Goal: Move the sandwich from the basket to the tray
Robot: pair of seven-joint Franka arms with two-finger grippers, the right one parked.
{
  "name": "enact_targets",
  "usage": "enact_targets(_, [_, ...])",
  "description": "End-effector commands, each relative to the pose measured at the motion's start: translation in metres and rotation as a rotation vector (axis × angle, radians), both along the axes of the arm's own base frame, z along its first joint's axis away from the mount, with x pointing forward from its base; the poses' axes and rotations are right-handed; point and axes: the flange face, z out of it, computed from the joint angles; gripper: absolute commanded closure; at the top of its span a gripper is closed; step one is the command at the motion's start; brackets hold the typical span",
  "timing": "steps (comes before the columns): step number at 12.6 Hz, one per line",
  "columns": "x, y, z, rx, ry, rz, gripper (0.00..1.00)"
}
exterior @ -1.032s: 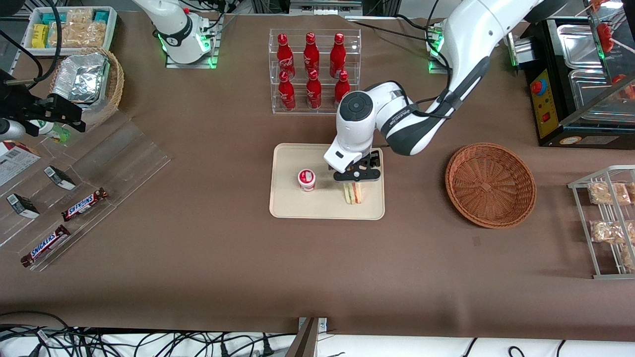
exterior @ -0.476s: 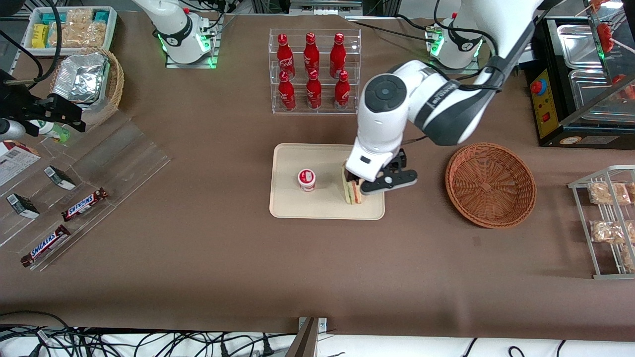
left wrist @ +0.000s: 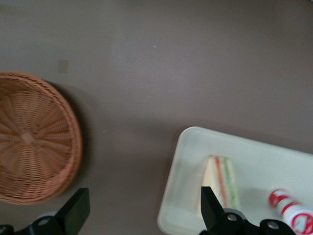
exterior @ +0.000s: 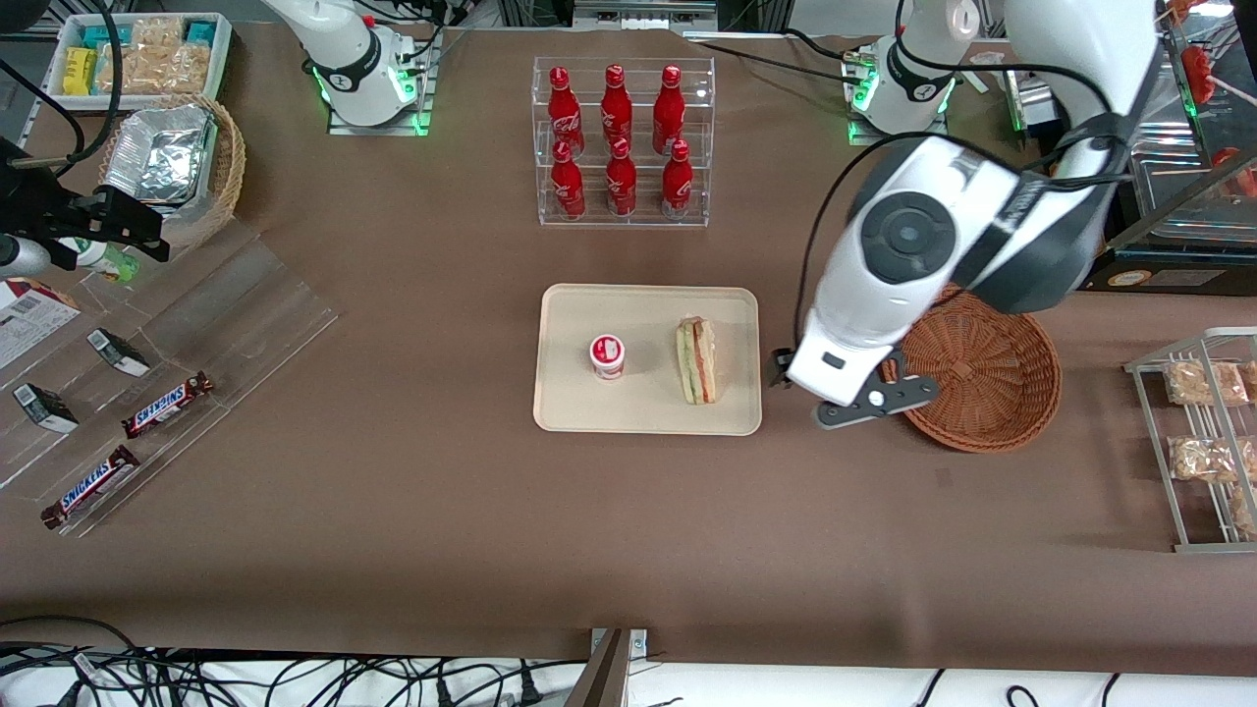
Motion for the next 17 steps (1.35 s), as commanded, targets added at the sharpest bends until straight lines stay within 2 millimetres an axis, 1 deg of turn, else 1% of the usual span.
enact_targets(1, [0.019,0.073,0.024,-0.031,0.082,-0.114,0.00])
enact_targets(2, [0.024,0.102,0.029,-0.055,0.093,-0.152,0.00])
enact_targets(3, [0.030,0.138,0.035,-0.067,0.092,-0.171,0.00])
enact_targets(4, [0.033,0.170,0.035,-0.102,0.099,-0.198,0.00])
enact_targets(6, [0.035,0.206,0.030,-0.149,0.114,-0.283,0.00])
enact_targets(7, [0.034,0.210,0.021,-0.164,0.133,-0.318,0.00])
enact_targets(8, [0.032,0.210,0.020,-0.175,0.134,-0.342,0.00])
enact_targets(10, [0.032,0.206,0.019,-0.174,0.135,-0.350,0.00])
enact_targets(12, [0.031,0.195,0.017,-0.148,0.143,-0.359,0.00])
enact_targets(14, [0.031,0.193,0.016,-0.136,0.146,-0.357,0.00])
enact_targets(17, [0.032,0.195,0.016,-0.134,0.144,-0.352,0.00])
